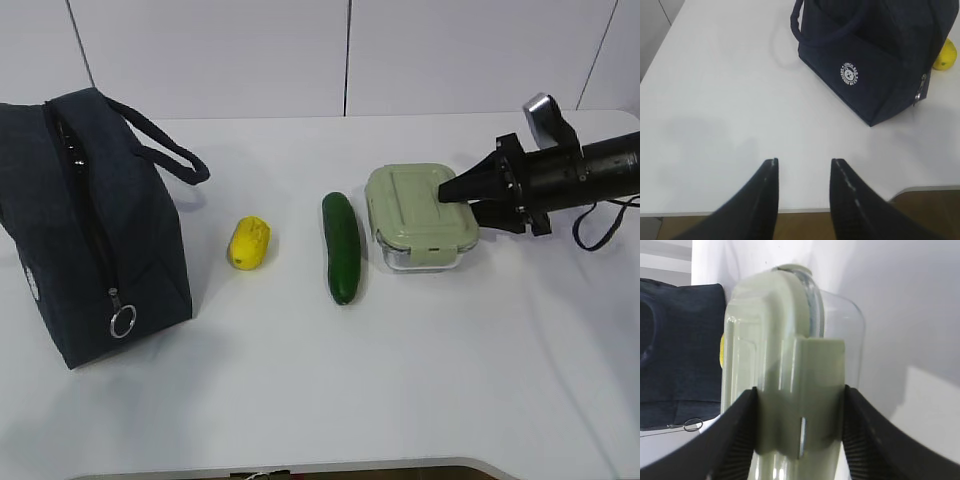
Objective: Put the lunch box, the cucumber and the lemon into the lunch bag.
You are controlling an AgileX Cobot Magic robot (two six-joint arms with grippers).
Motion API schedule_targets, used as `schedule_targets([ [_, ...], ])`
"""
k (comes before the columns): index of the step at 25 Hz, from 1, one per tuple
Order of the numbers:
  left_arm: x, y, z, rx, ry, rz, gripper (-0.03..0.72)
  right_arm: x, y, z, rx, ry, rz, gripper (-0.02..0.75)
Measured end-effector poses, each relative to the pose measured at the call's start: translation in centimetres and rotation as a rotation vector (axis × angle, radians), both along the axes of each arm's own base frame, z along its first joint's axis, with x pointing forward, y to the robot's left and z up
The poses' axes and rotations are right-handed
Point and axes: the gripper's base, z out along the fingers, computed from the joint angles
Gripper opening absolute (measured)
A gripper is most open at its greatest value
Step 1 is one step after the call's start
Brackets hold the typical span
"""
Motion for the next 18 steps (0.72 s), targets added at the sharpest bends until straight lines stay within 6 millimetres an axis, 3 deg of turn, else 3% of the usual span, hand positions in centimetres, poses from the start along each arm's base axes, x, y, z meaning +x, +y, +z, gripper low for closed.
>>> schedule_targets([
  [8, 0.0, -0.1, 0.6, -0.006, -0.005, -0.004, 0.242, 0.1, 0.0, 1.8, 0.028, -0.016, -0.034, 0.387],
  [14, 1.8, -0.2, 1.4, -0.019, 0.093, -0.014, 0.242, 1.0, -0.1, 4.0, 0.037, -0.044, -0.057, 0.386],
  [18, 3.2, -0.3, 3.0, -0.024, 0.099, -0.015, 0.242, 1.6, 0.4, 6.4, 0.035, -0.102, -0.049, 0.386],
])
